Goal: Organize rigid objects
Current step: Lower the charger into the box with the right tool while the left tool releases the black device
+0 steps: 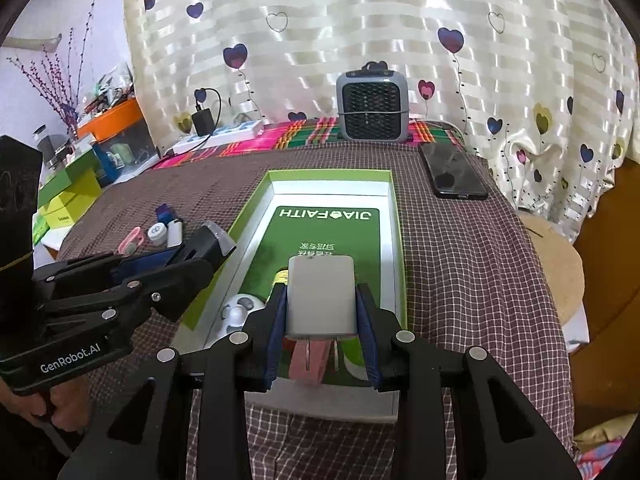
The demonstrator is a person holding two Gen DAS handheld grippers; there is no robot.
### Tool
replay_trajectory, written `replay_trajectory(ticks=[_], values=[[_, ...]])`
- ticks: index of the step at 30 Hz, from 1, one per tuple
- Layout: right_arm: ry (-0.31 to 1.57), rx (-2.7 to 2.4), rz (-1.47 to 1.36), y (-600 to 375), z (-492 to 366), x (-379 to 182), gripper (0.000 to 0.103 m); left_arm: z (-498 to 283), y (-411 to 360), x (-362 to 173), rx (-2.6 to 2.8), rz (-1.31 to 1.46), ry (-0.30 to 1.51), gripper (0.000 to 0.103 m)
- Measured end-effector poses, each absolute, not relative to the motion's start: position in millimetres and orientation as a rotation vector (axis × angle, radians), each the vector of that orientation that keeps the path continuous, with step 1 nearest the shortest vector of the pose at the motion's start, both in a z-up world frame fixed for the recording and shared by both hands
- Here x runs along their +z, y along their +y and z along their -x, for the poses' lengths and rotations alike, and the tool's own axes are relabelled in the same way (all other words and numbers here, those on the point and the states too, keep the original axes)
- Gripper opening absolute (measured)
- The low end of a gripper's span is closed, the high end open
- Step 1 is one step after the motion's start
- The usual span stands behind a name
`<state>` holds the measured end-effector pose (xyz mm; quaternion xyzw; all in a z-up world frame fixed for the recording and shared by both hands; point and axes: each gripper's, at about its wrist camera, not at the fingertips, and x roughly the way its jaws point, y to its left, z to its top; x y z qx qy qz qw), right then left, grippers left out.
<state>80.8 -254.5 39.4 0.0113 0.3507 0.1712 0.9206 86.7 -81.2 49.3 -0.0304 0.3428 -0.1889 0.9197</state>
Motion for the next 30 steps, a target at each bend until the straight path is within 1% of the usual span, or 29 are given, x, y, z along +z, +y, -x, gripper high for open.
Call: replay_trajectory(ticks=[15,21,30], values=[[0.769,0.342,0.000,-248.2,-107.4,20.2,0.035,-118.0,-93.1,28.7,-0.386,0.063,0.760,0.027],[0.782,0.335,0.020,-245.3,-109.6,17.2,0.035,-118.5,-93.3,27.8,-0.385,0.060,0.759,0.027],[0.752,0.326,0.029,-245.2,-97.8,25.8,0.037,-108.2,-89.0,32.7,-0.380,0.060,0.748,0.027]])
